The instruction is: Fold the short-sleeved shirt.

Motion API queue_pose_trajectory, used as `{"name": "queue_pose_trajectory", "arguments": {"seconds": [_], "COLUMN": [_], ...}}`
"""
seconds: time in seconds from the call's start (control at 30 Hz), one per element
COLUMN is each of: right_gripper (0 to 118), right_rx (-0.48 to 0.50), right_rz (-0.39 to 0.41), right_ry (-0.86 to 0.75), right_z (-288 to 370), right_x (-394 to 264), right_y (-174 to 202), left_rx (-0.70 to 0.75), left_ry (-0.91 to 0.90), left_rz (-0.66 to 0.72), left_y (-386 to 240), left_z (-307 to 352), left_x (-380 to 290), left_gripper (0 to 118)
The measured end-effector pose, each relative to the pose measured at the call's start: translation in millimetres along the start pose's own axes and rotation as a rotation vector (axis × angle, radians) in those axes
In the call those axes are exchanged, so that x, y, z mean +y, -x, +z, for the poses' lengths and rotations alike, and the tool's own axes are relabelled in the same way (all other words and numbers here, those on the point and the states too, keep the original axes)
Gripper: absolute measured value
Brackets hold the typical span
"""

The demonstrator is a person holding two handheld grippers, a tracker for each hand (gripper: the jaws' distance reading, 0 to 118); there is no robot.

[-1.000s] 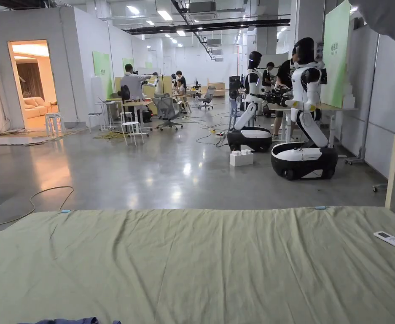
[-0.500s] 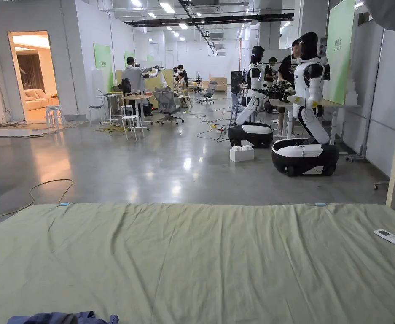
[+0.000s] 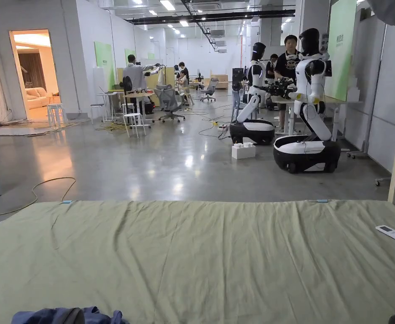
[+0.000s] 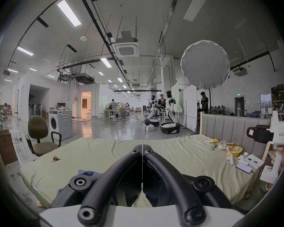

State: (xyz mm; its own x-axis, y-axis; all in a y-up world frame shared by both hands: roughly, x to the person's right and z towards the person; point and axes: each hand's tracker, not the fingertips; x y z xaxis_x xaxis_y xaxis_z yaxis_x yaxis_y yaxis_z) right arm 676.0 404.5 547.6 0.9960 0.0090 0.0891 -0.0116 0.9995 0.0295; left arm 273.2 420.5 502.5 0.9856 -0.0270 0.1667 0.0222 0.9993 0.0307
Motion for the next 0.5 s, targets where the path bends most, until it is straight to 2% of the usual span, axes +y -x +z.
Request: {"name": "queue_pose_trajectory", "arguments": {"seconds": [0.17, 0.33, 0.5], "right_gripper": [0, 0, 0], "right_rx": [-0.002, 0.004, 0.023], "right_rz": [0.011, -0.013, -0.028], "right_ry": [0.008, 0.027, 0.06], "right_z": [-1, -2, -2], "right_x": [1, -2, -13], "right_y": [-1, -3, -2], "left_rx": [0.008, -0.04, -0.015], "left_ry": [0.001, -0.017, -0.01], "left_rz": [0.005, 0.04, 0.015], "left_y": [2, 8, 9], "left_z": [1, 2, 3], "left_x": [1, -2, -5], "left_gripper": [0, 0, 0]}}
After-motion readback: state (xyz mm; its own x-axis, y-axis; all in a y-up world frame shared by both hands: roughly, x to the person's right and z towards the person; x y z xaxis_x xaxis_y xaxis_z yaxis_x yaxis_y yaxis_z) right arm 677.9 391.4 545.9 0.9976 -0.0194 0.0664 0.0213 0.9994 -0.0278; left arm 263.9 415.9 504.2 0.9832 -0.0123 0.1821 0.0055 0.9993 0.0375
